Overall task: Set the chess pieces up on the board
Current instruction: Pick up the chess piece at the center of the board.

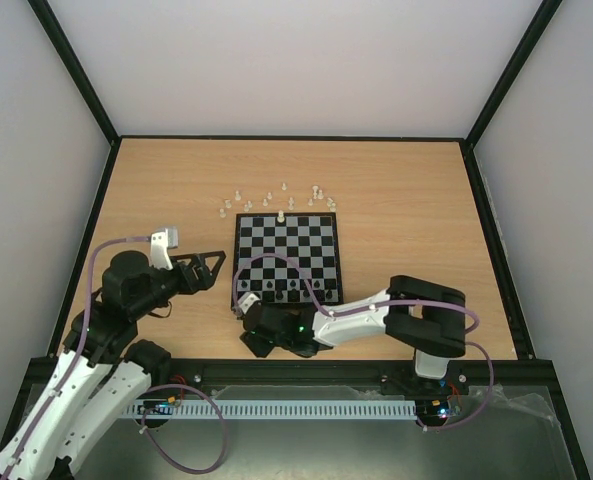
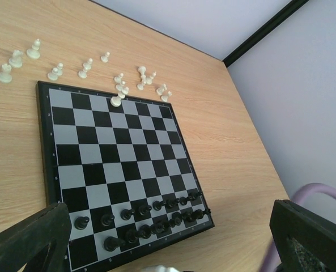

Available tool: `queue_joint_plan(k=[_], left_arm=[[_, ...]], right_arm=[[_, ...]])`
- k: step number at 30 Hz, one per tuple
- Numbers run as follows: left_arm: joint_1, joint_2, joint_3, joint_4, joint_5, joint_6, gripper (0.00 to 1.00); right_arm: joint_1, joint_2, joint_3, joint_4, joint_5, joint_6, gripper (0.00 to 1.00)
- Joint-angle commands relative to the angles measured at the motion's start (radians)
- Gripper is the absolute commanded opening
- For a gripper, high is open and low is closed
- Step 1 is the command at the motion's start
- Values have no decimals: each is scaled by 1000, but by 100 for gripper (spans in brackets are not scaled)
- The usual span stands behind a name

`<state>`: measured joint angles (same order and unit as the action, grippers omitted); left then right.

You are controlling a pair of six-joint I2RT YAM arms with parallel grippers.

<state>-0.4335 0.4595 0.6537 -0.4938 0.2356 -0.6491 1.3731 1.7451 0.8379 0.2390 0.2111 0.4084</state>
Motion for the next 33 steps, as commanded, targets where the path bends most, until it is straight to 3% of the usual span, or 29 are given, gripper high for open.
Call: queue_joint_plan(k=[1,10,24,28,33], left_arm=[[-2,-32,7,-31,15,12,99],[-2,-30,19,-37,6,20,99],[-2,-48,25,-66,-16,13,99],[-2,-63,28,-90,-7,10,99],[-2,-49,22,-109,60,21,99]], right_arm=[[6,63,62,9,18,-33,60],[-9,126,117,-27,58,-25,56],[-39,138,103,-22,-37,-50,25],[-39,141,103,-29,-61,-51,10],[-38,47,57,-39,-70,-44,5]])
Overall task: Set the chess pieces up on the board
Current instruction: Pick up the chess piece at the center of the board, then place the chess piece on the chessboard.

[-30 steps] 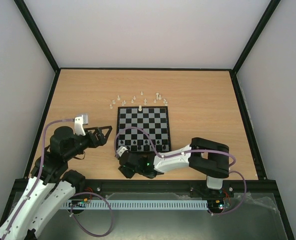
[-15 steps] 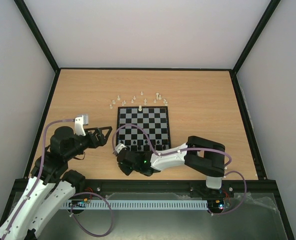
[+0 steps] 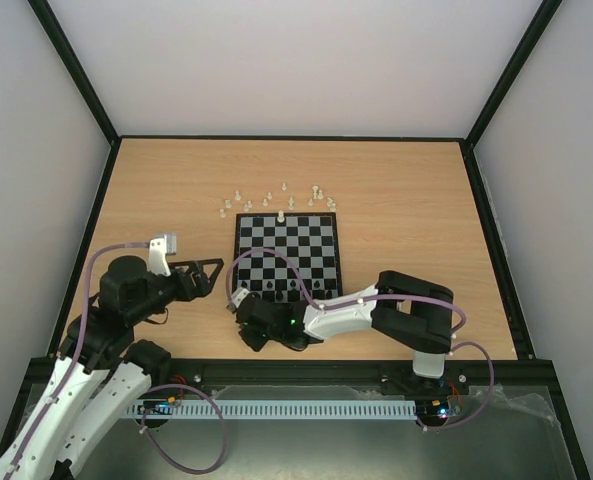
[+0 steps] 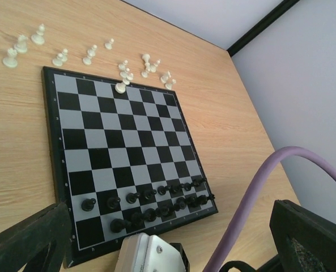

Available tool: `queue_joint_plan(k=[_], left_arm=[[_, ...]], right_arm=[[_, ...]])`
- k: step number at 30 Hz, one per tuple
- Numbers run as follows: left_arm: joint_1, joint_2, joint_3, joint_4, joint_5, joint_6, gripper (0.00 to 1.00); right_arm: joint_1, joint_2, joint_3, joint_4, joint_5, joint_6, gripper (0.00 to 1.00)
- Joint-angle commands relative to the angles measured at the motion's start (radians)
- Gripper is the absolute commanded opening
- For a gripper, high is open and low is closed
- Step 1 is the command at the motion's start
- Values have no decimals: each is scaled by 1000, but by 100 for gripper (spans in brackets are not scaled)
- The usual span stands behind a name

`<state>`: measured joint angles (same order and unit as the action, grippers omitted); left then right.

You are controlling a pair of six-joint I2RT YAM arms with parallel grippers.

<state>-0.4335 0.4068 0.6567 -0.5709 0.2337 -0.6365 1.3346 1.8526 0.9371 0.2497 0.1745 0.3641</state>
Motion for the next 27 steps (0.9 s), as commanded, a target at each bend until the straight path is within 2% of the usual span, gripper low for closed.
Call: queue_joint_plan(k=[1,9,18,22,27], left_arm=[[-2,4,12,-31,82,8,99],[-2,-30,-69,15,275,1,99],[-3,-122,-299,303,711,-118,99],[-4,-113,-339,397,834,-179,99],[-5,-65,-383,459,948,-229,99]], right_arm=[[0,-85,-54,-53,-36,3,5],[-9,-401,-163,-145,-79,46,5],[-12,-741,-189,-352,-154,78,7],[-14,-790,-173,-402,-190,56,8],[-14,-757,-149,-409,-255,6,7]])
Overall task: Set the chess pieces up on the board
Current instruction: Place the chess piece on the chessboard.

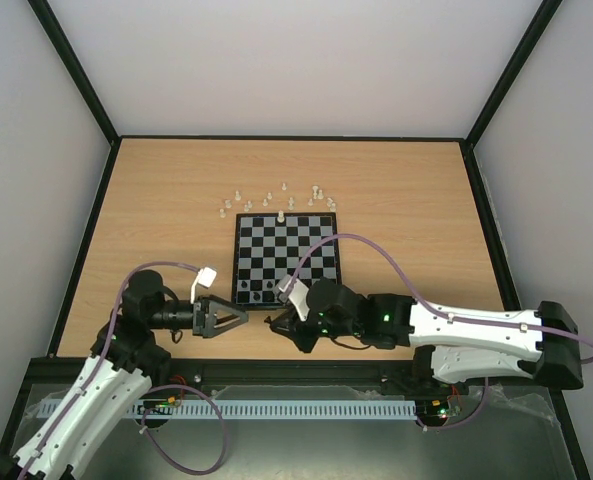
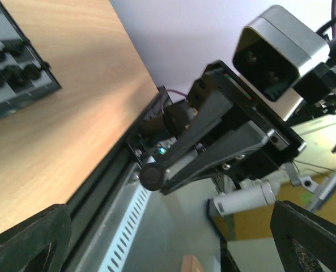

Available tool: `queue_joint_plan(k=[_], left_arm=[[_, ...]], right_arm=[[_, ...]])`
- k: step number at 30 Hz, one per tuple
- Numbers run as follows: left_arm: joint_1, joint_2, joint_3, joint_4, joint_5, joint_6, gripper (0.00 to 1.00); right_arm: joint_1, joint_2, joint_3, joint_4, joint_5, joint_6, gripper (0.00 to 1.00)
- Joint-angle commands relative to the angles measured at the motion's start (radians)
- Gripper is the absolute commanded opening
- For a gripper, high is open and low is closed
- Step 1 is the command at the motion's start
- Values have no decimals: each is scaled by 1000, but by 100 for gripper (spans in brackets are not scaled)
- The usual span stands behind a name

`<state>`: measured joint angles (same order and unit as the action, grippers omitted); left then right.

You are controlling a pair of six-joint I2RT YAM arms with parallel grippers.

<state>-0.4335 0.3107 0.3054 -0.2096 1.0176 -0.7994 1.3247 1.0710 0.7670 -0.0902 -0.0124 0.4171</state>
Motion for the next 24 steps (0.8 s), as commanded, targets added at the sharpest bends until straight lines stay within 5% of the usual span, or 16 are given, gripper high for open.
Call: queue_joint_plan(k=[1,9,17,24], left_arm=[[-5,41,-37,92,179,-61,99],[-7,90,-85,19,233,9,96],[-8,84,-92,32,243,-12,73],[-11,80,-97,30,245,-16,65]], right_arm=[[-5,38,31,-73,-69,-58,7],[-5,100,93,-56,-161,-128,7],[-5,163,139,-44,-231,-176,7],[-5,208,174,-36,-240,-206,6]])
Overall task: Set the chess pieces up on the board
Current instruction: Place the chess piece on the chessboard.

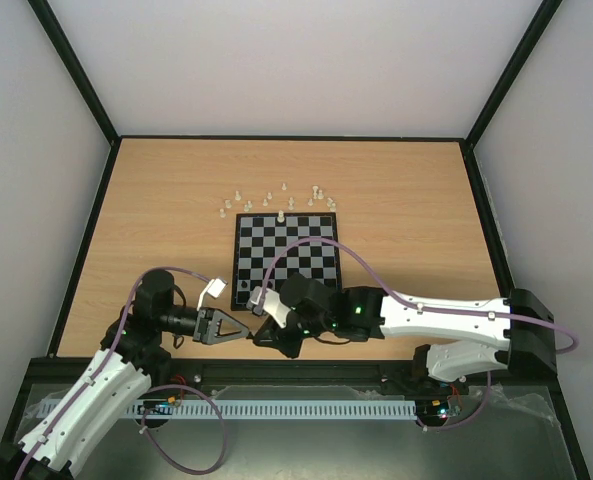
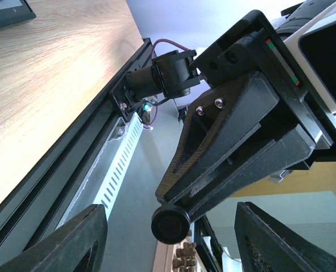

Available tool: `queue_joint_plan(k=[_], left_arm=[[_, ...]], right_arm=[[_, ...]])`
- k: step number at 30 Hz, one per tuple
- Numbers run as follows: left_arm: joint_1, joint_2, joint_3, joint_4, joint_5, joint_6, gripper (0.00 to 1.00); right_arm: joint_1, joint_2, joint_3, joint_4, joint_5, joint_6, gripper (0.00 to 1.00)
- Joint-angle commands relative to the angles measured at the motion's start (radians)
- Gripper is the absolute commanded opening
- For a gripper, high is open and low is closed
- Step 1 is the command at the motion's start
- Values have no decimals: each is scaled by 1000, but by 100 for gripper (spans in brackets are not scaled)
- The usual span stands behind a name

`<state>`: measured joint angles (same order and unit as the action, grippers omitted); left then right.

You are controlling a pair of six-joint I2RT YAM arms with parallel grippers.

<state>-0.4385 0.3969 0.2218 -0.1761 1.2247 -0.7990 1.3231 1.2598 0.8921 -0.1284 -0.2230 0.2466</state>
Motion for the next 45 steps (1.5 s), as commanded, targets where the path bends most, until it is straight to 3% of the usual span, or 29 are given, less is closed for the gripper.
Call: queue_joint_plan(k=[1,19,26,31,35,36,40,45], left_arm=[[-6,-6,-13,-4,38,-16,64],[-8,-14,-22,-26,33,-7,31],[-8,-5,-24,-20,29,-4,25],[-8,-3,-23,-18,20,-3,15],[-8,1,-21,-11,11,-9,21],[-8,2,-18,-10,8,-10,31],[-8,5,-13,-11,4,-12,47],[-8,8,-15,-11,2,-11,37]], right_arm=[[-4,25,56,1,-27,-37,6],[-46,52,54,5,-35,-49,6],[-51,56,48,9,-58,-52,6],[-54,64,41,11,-69,-53,6],[-55,75,41,12,-75,-53,6],[-55,78,40,12,-75,-53,6],[-55,81,38,10,-80,-51,6],[-56,76,28,13,-76,-53,6]])
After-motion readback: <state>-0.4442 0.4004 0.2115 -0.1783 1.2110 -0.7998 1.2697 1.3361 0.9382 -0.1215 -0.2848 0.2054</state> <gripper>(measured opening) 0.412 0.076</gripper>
